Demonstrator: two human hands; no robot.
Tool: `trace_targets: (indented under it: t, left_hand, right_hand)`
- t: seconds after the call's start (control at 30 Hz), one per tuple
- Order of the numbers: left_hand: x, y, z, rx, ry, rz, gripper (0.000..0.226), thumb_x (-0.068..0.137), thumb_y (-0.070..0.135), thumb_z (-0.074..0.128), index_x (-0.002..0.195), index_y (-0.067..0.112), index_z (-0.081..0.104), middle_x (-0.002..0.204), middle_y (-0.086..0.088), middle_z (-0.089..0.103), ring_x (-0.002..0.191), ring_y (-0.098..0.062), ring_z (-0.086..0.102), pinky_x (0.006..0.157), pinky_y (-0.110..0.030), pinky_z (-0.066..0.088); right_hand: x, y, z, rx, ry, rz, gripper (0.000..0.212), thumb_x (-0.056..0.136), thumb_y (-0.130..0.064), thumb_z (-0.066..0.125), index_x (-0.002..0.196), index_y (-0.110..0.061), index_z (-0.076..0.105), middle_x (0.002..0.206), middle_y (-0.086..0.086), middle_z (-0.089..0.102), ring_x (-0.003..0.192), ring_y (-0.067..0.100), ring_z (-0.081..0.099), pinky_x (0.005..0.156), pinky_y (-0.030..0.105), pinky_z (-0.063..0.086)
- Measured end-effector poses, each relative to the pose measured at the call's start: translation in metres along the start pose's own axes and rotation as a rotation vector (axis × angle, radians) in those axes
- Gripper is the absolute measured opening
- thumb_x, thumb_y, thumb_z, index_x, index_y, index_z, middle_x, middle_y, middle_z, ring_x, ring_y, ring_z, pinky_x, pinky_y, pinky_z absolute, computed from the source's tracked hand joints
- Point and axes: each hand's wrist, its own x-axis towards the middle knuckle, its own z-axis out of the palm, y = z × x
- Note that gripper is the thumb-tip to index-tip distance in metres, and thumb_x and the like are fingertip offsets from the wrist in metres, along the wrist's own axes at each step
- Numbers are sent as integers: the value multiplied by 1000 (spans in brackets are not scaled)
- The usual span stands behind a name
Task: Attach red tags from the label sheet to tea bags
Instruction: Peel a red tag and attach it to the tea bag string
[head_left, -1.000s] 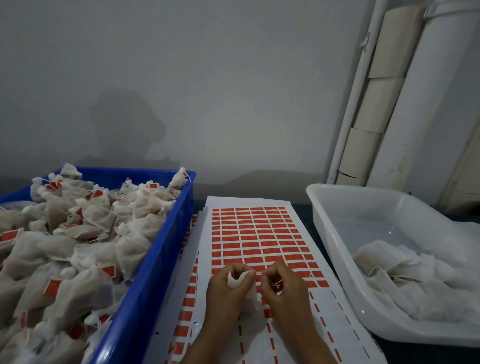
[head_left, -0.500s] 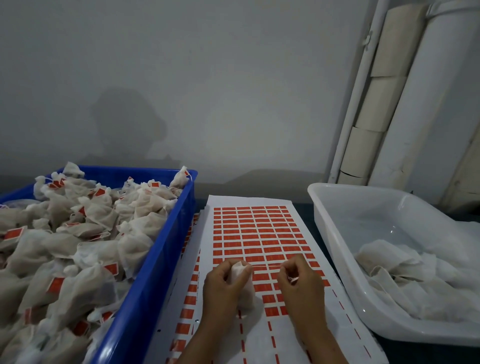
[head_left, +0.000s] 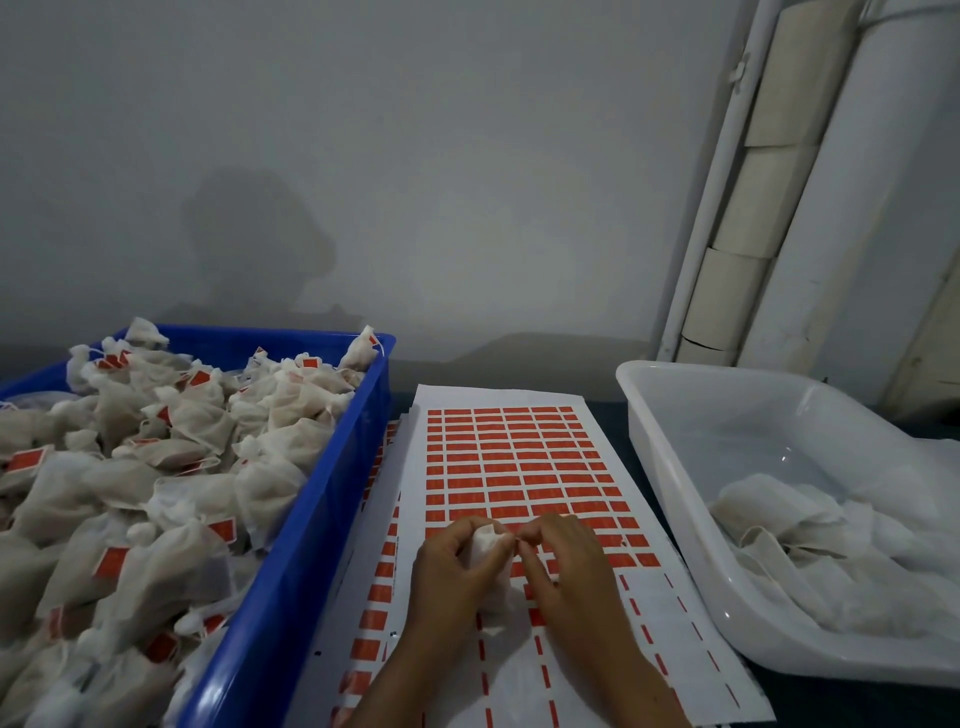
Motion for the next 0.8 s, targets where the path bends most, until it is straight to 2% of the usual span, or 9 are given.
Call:
trace_targets:
  t: [0.07, 0.13, 0.2, 0.3, 0.43, 0.57, 0.63, 0.7, 0.8]
  left_hand:
    - [0, 0, 0, 4, -10, 8, 15, 75, 36, 70, 85, 33, 60, 88, 21, 63, 81, -8, 65, 68, -11, 52]
    - [-1, 1, 1, 3, -15, 13, 16, 75, 38, 71, 87, 32, 62, 88, 22, 64, 81, -6, 65, 67, -10, 53]
    - [-2, 1, 1, 3, -3, 12, 19, 74, 37, 72, 90, 30, 63, 89, 21, 65, 81, -6, 65, 68, -11, 54]
    - [-2, 2, -1, -31, 15, 10, 18, 74, 35, 72, 89, 28, 64, 88, 18, 66, 81, -9, 66, 62, -11, 53]
    - [-3, 6, -1, -86, 19, 7, 14, 76, 34, 70, 87, 27, 65, 86, 17, 67, 81, -10, 66, 56, -8, 49]
    - [-1, 7, -2, -128, -65, -43, 18, 80, 38, 65, 92, 27, 60, 91, 16, 64, 82, -13, 65, 54, -10, 49]
    - [-2, 6, -4, -95, -169, -53, 29, 76, 51, 59, 96, 30, 56, 94, 18, 62, 86, -11, 63, 58, -11, 51]
    - [-4, 5, -5, -39, -263, -57, 41, 68, 62, 56, 99, 36, 52, 98, 20, 59, 90, -10, 62, 68, -16, 54]
    - [-4, 4, -4, 68, -305, -41, 39, 66, 60, 60, 97, 38, 49, 99, 20, 56, 91, -9, 60, 77, -18, 54]
  right_hand:
    - [1, 0, -4, 43, -61, 48, 31, 87, -45, 46, 84, -22, 66, 83, -7, 70, 62, -2, 54, 79, 17, 42]
    - [-1, 2, -4, 91, -174, 142, 14, 84, -45, 50, 83, -33, 56, 80, -24, 60, 63, 1, 56, 72, 6, 39]
    - [-2, 0, -4, 96, -217, 154, 11, 82, -46, 50, 81, -35, 49, 75, -29, 51, 65, 4, 57, 68, 6, 40]
    - [0, -3, -1, 88, -219, 162, 10, 85, -35, 58, 80, -30, 50, 74, -20, 55, 62, 6, 56, 67, 5, 40]
    - [3, -3, -1, 95, -223, 197, 11, 85, -30, 60, 78, -27, 51, 72, -16, 57, 60, 6, 56, 66, 6, 41]
    - [1, 0, -1, 131, -235, 228, 7, 86, -30, 57, 83, -29, 51, 77, -19, 58, 66, 6, 60, 70, 7, 45]
    - [-2, 3, -2, 143, -256, 238, 5, 87, -32, 55, 86, -30, 51, 82, -20, 59, 71, 6, 62, 73, 7, 47]
    - [-3, 5, -4, 162, -236, 260, 4, 87, -32, 55, 87, -30, 51, 84, -19, 60, 73, 7, 63, 73, 8, 48]
    - [-1, 7, -5, 157, -218, 265, 4, 87, -32, 54, 88, -30, 51, 84, -19, 60, 73, 6, 63, 71, 6, 45]
